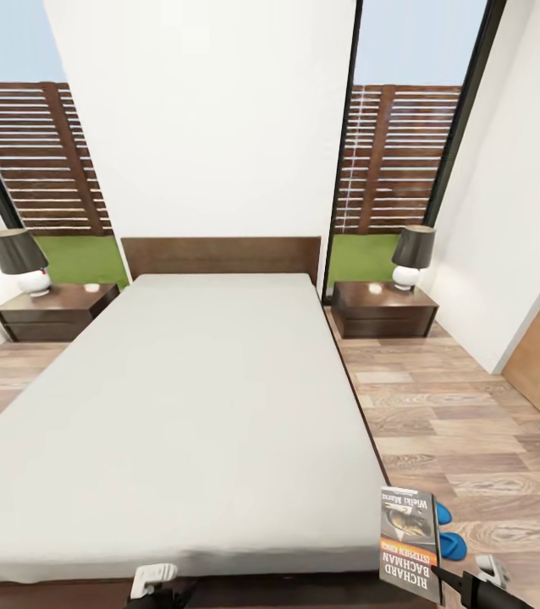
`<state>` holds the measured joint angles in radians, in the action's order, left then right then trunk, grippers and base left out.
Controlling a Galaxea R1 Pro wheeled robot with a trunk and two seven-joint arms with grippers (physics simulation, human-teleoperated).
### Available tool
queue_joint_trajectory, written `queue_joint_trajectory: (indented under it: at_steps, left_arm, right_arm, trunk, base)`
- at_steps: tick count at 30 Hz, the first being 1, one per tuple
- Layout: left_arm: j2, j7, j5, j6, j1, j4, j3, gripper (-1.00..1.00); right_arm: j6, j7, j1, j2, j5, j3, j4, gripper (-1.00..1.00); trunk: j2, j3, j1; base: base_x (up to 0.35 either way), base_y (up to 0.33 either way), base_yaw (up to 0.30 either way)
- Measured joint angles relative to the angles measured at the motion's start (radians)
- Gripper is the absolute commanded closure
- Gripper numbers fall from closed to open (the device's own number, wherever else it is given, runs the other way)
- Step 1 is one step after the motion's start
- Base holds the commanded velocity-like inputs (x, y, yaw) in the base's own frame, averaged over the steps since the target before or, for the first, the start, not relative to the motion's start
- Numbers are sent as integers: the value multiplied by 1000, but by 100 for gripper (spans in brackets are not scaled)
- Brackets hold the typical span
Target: In the bedroom, move the book from the bed onto either nightstand, and place the two sandals side by side next to the bed.
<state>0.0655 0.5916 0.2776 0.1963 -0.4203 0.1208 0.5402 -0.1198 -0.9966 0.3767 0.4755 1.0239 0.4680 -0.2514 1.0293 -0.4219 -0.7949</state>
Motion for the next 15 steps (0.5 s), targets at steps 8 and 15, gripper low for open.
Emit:
queue_joint_trajectory:
  at_steps: [8,15]
  left_arm:
    - [-10,0,0,0,0,0,-1,-100]
    - [-15,0,0,0,0,0,-1,-100]
  right_arm:
    - [0,0,0,1,0,0,0,100]
    - [0,-1,0,1,0,0,0,100]
  trunk:
    - [0,13,0]
    - [0,24,0]
  base:
    - [0,0,0]
    - [0,0,0]
